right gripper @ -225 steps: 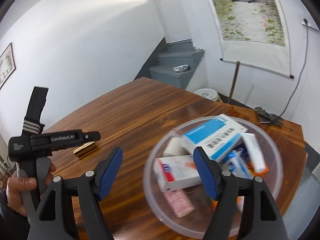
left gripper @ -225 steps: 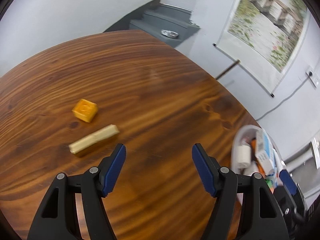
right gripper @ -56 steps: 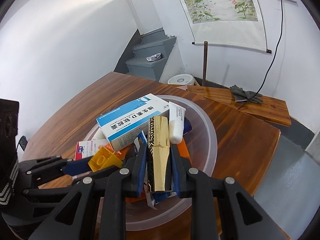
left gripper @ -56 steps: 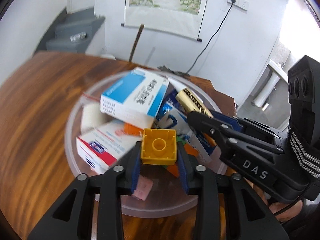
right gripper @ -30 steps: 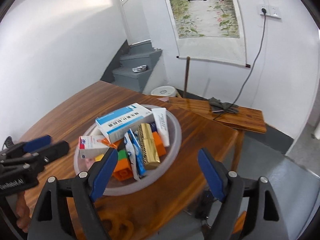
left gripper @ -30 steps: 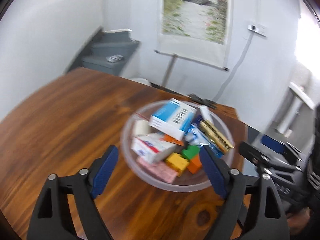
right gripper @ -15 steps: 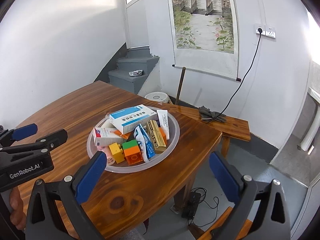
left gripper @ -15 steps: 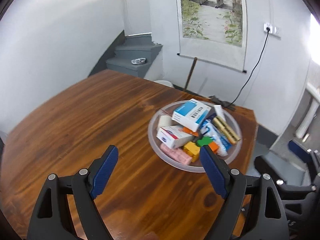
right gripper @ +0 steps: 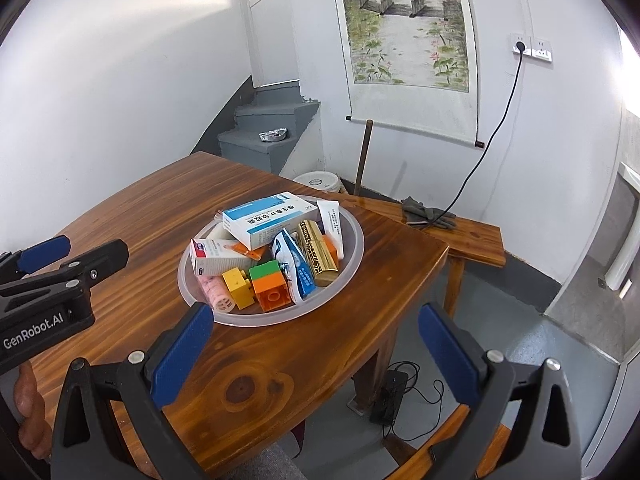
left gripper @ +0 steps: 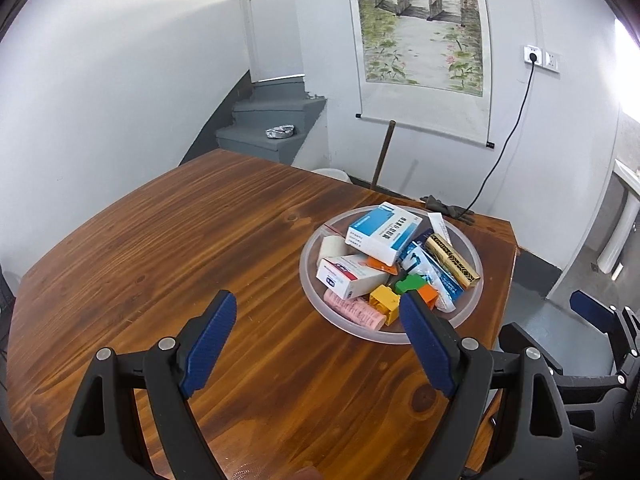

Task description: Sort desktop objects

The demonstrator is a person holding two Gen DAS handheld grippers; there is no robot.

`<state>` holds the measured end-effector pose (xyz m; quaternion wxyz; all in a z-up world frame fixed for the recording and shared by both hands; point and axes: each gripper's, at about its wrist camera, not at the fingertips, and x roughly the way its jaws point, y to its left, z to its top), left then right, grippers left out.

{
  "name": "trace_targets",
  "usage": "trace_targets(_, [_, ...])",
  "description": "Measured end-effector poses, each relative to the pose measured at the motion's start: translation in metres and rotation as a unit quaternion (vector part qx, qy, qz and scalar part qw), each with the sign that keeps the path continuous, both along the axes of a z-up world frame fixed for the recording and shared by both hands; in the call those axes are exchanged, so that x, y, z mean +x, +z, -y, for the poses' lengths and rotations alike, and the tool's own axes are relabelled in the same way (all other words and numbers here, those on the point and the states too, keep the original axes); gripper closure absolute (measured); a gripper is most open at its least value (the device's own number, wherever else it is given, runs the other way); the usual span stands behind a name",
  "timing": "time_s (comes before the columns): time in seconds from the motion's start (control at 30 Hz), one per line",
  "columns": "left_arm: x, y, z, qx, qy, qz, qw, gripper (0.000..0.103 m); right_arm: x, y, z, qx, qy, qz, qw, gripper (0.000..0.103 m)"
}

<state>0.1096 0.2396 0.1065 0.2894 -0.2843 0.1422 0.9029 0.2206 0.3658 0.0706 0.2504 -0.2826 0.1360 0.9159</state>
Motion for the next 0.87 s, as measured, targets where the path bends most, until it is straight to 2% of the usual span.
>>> trace_targets(0.53, [-0.004, -0.010, -0.006, 0.002, -0.022, 0.034, 0.9992, 0.017, -0.007, -0.013, -0.008, -0.007, -0.004, 0.017, 1.000, 0.000])
trace_targets(0.67, [-0.008, -0.014, -0.006, 0.016, -0.038, 0.062, 0.9972, 0.017, -0.010, -0.017, -0.008, -0.008, -0.001, 0.021, 1.000, 0.000])
trace_targets(0.87, [-0.008, -0.019, -0.009, -0.001, -0.026, 0.035, 0.9991, 0.017, -0.015, -0.029, -0.009, -0.008, 0.000, 0.036, 0.999, 0.000])
